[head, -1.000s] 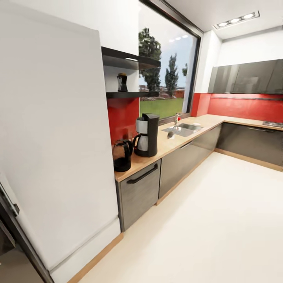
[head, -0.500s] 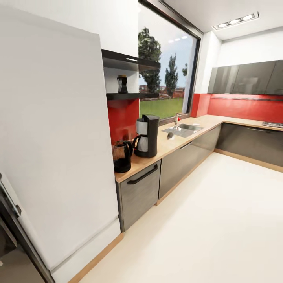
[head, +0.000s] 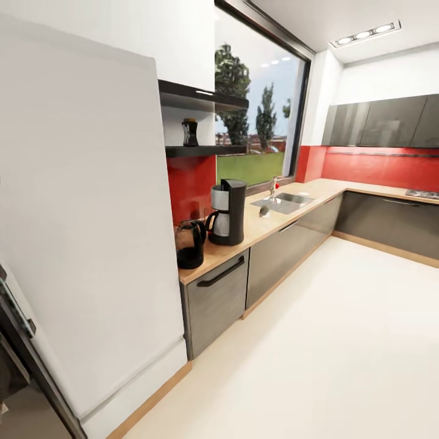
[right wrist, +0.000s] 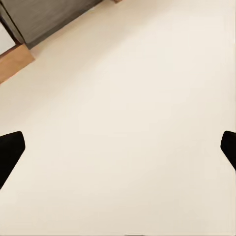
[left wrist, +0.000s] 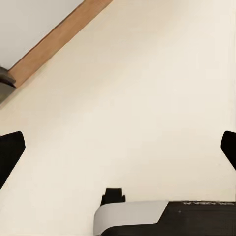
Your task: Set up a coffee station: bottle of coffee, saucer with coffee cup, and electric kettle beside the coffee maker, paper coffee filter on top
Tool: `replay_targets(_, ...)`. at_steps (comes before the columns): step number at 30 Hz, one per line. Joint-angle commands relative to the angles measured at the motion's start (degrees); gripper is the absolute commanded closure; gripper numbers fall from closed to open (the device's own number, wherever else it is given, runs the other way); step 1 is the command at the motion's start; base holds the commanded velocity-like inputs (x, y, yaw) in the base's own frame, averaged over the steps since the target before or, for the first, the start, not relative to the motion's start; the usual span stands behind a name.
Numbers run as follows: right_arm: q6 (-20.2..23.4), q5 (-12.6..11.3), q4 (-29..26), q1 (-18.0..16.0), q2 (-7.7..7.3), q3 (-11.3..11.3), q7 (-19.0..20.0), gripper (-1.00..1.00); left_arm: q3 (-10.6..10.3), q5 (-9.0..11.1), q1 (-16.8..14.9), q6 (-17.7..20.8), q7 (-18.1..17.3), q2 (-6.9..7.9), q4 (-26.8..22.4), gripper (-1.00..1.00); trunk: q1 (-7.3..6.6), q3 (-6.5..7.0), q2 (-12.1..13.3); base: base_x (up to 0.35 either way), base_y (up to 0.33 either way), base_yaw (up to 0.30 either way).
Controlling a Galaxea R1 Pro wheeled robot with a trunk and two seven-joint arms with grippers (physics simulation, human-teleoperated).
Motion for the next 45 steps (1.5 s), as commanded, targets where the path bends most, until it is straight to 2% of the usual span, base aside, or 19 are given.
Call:
replay_targets(1,-1.4,0.0,-0.1,0.0,-0.01,-0.1,0.0,-1.00,0.0,0.0,-0.6,-0.5,0.1,0.08,0.0,-1.00,-0.20,0.07,0.3,0.000,0.000,0.000)
replay_targets(9,-3.3,0.2,0.4,0.0,-1.29,0.0,0.0,-1.00,0.1,0.0,-0.8,-1.4,0.1,0.07,0.5,-1.00,-1.96,1.51,3.5,0.000,0.000,0.000)
replay_targets(15,-3.4,0.1,3.7,0.0,-1.52,0.0,-0.3,-1.00,0.0,0.1,-0.4,-1.5,0.0,-0.12,1.0,-1.00,-3.28,2.59,5.9,0.000,0.000,0.000)
replay_targets(21,-3.5,0.3,5.8,0.0,-1.42,0.3,0.0,-1.00,0.0,0.2,-0.3,-1.5,0.0,-0.13,1.0,-1.00,-3.28,2.59,5.9,0.000,0.000,0.000)
replay_targets(45,-3.5,0.2,6.0,0.0,-1.49,0.1,-0.3,-1.00,0.0,0.1,-0.4,-1.5,0.0,-0.20,1.0,-1.00,-3.28,2.59,5.9,0.000,0.000,0.000)
